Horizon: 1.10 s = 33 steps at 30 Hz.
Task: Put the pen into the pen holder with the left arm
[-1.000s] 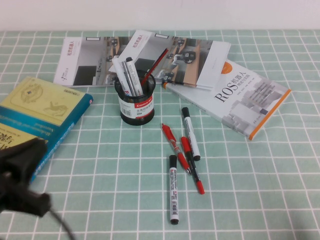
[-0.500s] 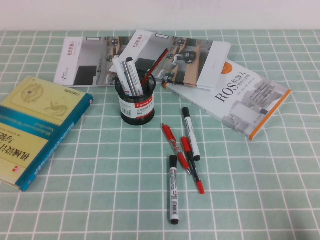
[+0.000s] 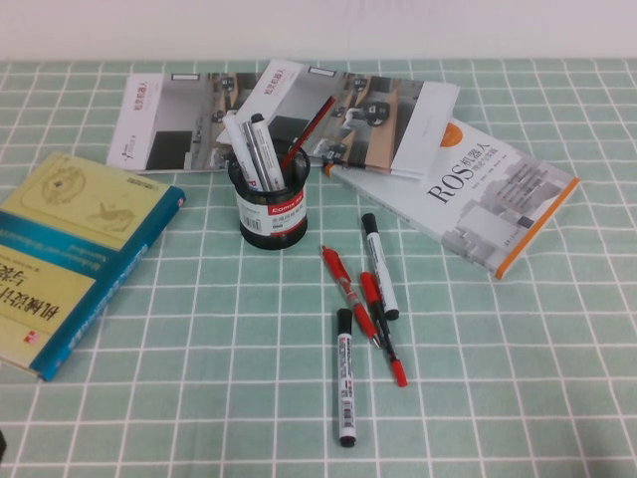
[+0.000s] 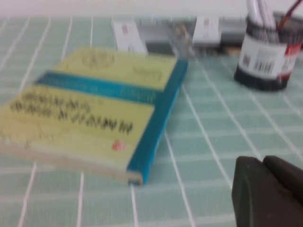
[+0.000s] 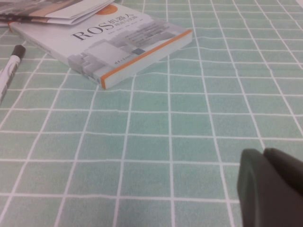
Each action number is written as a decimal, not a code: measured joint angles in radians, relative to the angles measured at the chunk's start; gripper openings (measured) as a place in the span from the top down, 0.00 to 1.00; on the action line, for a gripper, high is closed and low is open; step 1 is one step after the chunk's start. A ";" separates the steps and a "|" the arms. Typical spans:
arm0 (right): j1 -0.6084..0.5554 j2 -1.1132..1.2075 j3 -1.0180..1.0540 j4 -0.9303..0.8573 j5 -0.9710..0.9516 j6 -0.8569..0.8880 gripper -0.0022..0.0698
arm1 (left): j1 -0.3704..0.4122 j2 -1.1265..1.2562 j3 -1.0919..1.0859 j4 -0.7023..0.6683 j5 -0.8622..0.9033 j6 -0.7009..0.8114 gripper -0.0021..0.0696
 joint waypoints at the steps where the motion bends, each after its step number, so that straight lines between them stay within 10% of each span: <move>1: 0.000 0.000 0.000 0.000 0.000 0.000 1.00 | 0.000 0.000 0.000 0.000 0.022 0.000 0.97; 33: 0.000 0.000 0.000 0.000 0.000 0.000 1.00 | 0.000 0.000 -0.003 0.006 0.103 0.000 0.97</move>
